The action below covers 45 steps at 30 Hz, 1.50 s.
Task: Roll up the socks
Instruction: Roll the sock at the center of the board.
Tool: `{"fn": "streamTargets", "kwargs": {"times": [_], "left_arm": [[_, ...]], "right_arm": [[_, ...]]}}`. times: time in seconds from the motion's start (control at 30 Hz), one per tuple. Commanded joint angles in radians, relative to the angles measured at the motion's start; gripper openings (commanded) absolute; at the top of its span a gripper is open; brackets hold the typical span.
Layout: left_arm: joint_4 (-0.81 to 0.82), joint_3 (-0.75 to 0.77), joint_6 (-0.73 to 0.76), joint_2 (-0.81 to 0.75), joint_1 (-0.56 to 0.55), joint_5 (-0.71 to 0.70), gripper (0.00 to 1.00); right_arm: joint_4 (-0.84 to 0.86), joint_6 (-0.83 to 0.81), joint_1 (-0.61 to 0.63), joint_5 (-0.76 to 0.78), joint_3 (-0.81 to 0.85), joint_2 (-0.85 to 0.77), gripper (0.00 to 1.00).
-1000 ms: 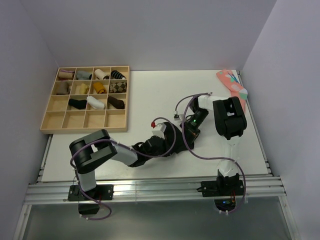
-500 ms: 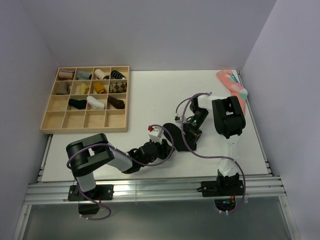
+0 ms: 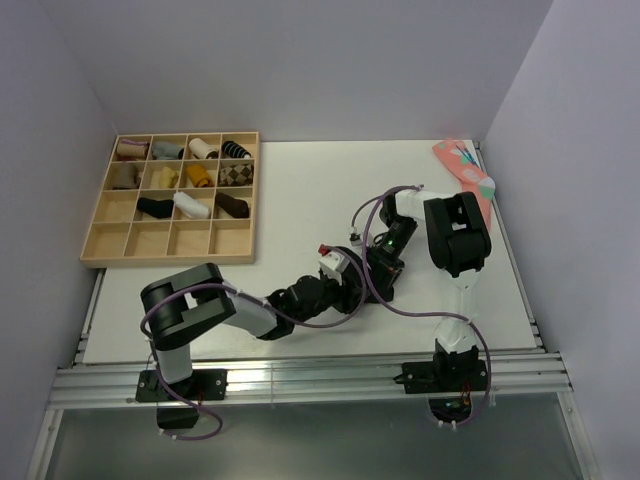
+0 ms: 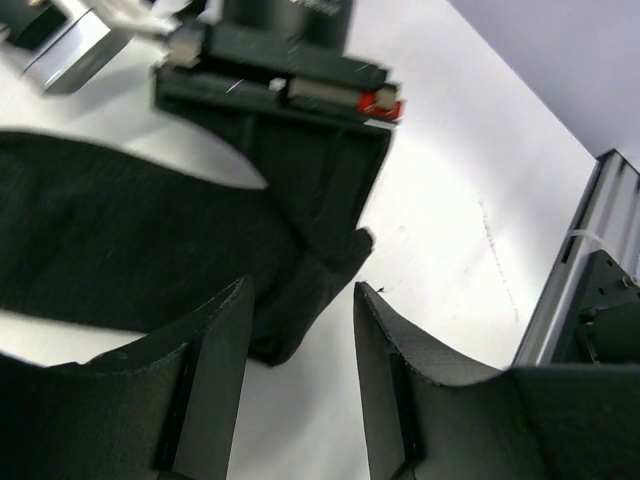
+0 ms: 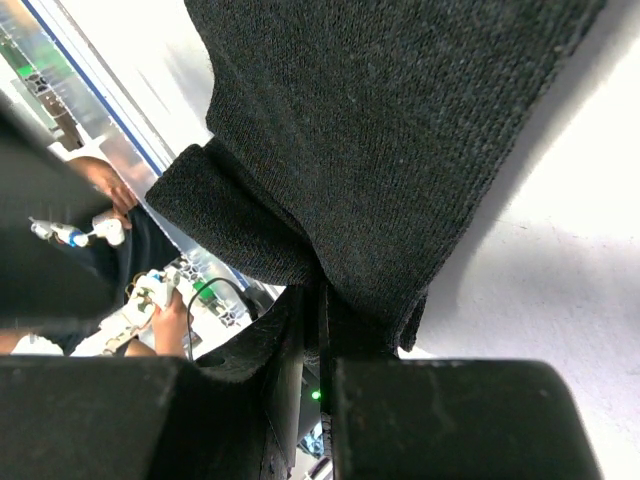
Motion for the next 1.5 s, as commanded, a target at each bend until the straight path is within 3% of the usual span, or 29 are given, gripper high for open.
{"fn": "streamTargets", "kwargs": {"times": [0.0, 0.7, 0.87, 1.0, 1.03, 1.1, 1.47], "left_arm": [[0.008, 0.057, 0.093, 0.032, -0.007, 0.076, 0.50], [0.059, 0.074, 0.044, 0.167, 0.052, 0.205, 0.47], [0.077, 0.068, -0.015, 0.184, 0.062, 0.216, 0.31], [0.071, 0.070, -0.071, 0.201, 0.070, 0.251, 0.06], [0.062, 0.074, -0.080, 0.204, 0.070, 0.253, 0.00], [0.034, 0.079, -0.114, 0.208, 0.073, 0.277, 0.01], [-0.265, 0.111, -0.350, 0.199, 0.119, 0.300, 0.00]], "right_arm": [[0.062, -0.021, -0.007, 0.084, 0.009, 0.024, 0.10], [0.061, 0.000, -0.005, 0.087, 0.019, 0.033, 0.09], [0.067, 0.014, -0.004, 0.085, 0.014, 0.032, 0.09], [0.087, 0.026, -0.005, 0.087, 0.005, 0.021, 0.09], [0.091, 0.032, -0.005, 0.088, -0.003, 0.012, 0.09], [0.119, 0.046, -0.004, 0.093, -0.009, -0.008, 0.11], [0.308, 0.111, -0.011, 0.058, -0.090, -0.201, 0.43]]}}
